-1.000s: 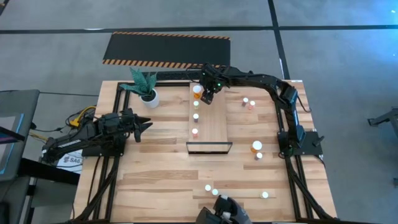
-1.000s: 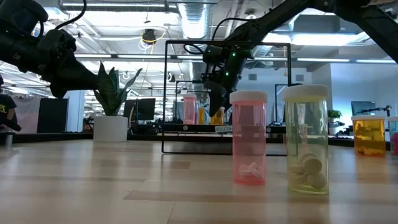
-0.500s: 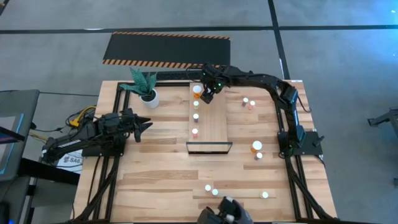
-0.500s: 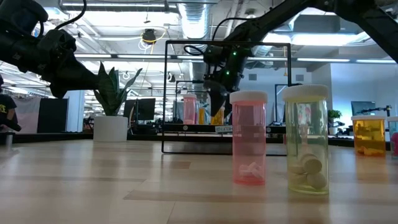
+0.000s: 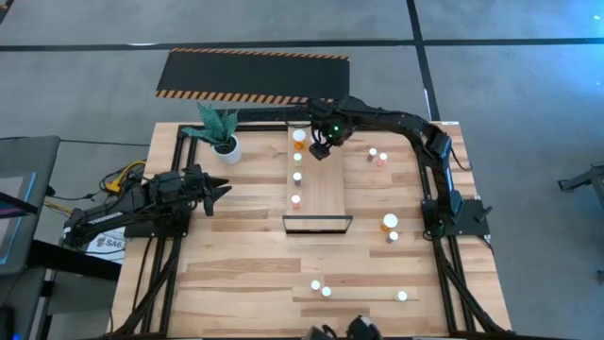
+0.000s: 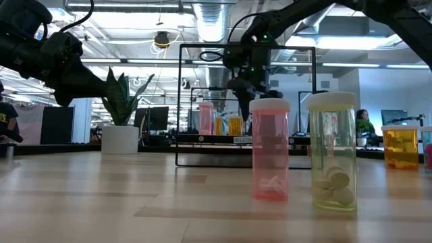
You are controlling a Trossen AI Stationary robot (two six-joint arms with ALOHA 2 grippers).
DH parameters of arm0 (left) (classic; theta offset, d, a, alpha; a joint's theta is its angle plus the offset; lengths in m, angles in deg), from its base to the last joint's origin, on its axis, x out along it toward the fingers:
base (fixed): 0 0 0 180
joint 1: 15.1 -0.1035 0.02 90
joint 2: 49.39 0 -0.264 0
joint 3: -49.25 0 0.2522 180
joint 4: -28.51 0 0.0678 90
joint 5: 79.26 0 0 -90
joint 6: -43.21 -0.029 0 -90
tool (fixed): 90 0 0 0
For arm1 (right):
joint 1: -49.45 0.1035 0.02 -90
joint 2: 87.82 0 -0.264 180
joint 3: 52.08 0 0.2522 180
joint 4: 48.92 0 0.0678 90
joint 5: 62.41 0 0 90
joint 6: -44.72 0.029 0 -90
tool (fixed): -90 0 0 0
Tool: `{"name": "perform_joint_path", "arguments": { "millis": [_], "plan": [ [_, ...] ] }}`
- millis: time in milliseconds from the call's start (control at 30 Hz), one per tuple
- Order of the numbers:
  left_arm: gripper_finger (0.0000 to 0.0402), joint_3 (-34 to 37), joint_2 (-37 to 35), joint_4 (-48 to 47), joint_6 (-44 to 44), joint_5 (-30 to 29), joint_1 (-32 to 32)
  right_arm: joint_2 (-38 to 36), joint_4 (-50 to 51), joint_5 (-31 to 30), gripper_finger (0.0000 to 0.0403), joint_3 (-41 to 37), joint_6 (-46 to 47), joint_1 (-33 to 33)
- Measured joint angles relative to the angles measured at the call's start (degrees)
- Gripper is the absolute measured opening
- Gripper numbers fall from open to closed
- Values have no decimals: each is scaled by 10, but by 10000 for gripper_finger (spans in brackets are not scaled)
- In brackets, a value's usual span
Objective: Pick and place medicine bottles onto shelf by color
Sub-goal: Put the bottom right small yellow pill bottle on the shelf aligned with the other small yellow pill bottle
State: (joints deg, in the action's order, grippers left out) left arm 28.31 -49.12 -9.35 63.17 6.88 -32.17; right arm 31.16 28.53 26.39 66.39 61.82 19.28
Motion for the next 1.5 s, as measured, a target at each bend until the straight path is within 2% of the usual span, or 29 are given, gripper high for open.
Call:
{"name": "perform_joint_path", "arguments": {
  "millis": [333, 600, 867, 1133, 1267, 1500],
  "plan": [
    [128, 0, 0, 0, 0, 0, 0, 0, 63, 102, 325, -21, 33, -23],
    [128, 0, 0, 0, 0, 0, 0, -32, 78, 128, 324, -75, 54, -45],
    [128, 0, 0, 0, 0, 0, 0, -156, 6, 83, 324, -207, 124, -49],
    [128, 0, 0, 0, 0, 0, 0, -277, -38, 35, 324, -360, 268, -51],
    [128, 0, 0, 0, 0, 0, 0, -317, -37, 10, 324, -404, 335, -51],
    [128, 0, 0, 0, 0, 0, 0, -335, -45, -14, 324, -426, 317, -59]
  ]
}}
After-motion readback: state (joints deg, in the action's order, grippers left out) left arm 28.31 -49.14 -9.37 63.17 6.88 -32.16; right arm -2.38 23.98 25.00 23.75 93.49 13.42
